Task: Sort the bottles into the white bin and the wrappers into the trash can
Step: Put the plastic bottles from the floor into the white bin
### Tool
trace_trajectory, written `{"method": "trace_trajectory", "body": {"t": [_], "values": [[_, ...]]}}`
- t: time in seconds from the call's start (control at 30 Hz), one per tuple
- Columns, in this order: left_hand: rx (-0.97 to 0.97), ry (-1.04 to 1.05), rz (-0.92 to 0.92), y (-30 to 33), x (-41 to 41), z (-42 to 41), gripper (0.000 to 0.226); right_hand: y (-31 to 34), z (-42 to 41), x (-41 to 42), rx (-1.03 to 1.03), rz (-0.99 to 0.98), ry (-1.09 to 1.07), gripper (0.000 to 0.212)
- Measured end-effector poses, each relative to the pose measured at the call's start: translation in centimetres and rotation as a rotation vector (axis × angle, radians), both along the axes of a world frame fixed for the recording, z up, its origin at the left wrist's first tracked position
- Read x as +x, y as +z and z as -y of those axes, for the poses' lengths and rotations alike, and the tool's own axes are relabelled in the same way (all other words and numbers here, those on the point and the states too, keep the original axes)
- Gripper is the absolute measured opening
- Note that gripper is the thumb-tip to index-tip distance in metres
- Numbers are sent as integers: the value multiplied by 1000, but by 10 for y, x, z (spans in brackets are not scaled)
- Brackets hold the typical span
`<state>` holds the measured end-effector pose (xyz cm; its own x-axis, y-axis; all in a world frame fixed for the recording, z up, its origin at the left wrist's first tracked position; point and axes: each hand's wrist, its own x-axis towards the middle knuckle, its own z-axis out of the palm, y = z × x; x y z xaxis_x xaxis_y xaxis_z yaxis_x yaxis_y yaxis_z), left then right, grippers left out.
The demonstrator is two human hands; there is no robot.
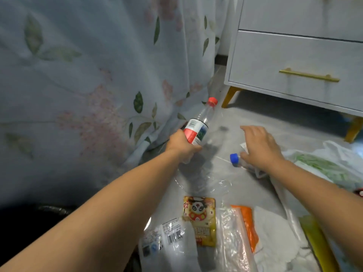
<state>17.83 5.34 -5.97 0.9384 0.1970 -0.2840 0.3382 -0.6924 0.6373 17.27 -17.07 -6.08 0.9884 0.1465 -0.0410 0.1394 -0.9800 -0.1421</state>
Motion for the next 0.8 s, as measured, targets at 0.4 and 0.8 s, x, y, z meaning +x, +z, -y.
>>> {"method": "trace_trajectory", "body": {"t": [0.4, 0.8], "values": [[-10, -52, 6, 15, -1, -6, 64, -30, 5, 23, -193, -485, -44, 82], [-164, 143, 130, 62, -34, -22, 66, 44, -43, -45, 890, 130, -250, 70]]}}
